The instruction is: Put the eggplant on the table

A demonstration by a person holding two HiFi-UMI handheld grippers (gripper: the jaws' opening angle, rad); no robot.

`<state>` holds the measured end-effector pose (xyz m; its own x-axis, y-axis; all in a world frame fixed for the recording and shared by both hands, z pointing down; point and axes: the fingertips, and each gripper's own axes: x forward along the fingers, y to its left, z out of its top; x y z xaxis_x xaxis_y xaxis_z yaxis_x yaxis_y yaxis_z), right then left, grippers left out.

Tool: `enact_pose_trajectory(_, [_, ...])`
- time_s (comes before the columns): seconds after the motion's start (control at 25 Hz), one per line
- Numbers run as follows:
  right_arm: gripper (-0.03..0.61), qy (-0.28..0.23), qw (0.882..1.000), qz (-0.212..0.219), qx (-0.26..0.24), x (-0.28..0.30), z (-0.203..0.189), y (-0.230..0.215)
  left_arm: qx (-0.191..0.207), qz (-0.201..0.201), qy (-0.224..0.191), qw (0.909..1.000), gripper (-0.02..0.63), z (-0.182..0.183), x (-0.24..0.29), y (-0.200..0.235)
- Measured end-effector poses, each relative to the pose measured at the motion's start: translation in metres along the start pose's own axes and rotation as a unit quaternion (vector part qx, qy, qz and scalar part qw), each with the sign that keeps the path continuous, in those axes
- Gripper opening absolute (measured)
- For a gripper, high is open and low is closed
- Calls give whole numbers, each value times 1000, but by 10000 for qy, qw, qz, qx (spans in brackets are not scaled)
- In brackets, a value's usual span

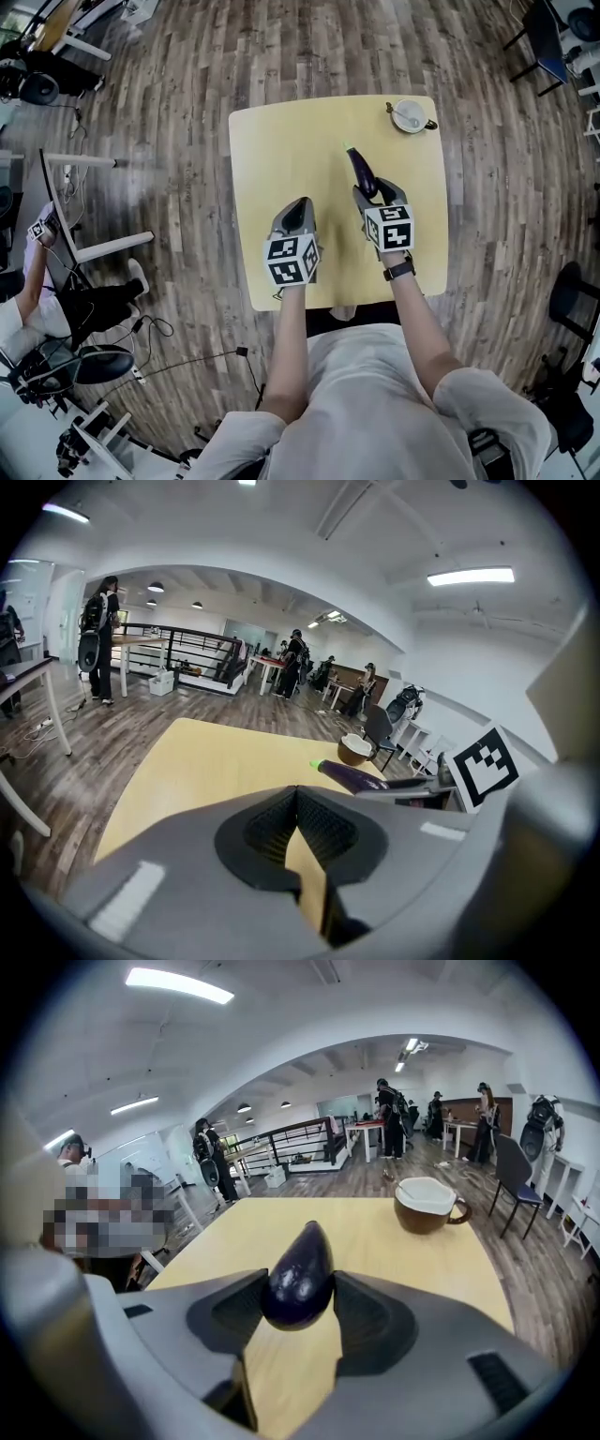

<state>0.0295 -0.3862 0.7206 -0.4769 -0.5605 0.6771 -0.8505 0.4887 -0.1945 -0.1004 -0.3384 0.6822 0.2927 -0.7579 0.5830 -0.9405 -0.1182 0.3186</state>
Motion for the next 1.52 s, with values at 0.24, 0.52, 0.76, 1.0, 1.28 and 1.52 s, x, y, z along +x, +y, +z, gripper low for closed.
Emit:
enact_pose_trajectory(0.24, [224,177,9998,54,-23,15,-16,-8,-125,89,191,9997,9,-18,8,8])
enact_pose_trajectory(0.52, [222,397,9992,59,4,26,-35,-10,-93,36,329,9994,9,-29,12,2])
enact_pose_trajectory(0.76, [224,663,9978,-60,-42,29,-53,-17,-62,63,324,9994,9,-31,10,0])
enact_pose_trajectory(1.0, [235,686,9976,-9,-67,24,-55,-18,7,11,260,9997,9,-28,6,-4])
enact_pose_trajectory(1.28, [235,169,9994,-289,-45,-8,-20,-16,161,-148,-23,9998,9,3,-5,-11])
enact_pose_trajectory(1.52, [154,-596,9968,-531,-63,-53,21,-1,366,-271,-457,9979,9,38,-27,-15])
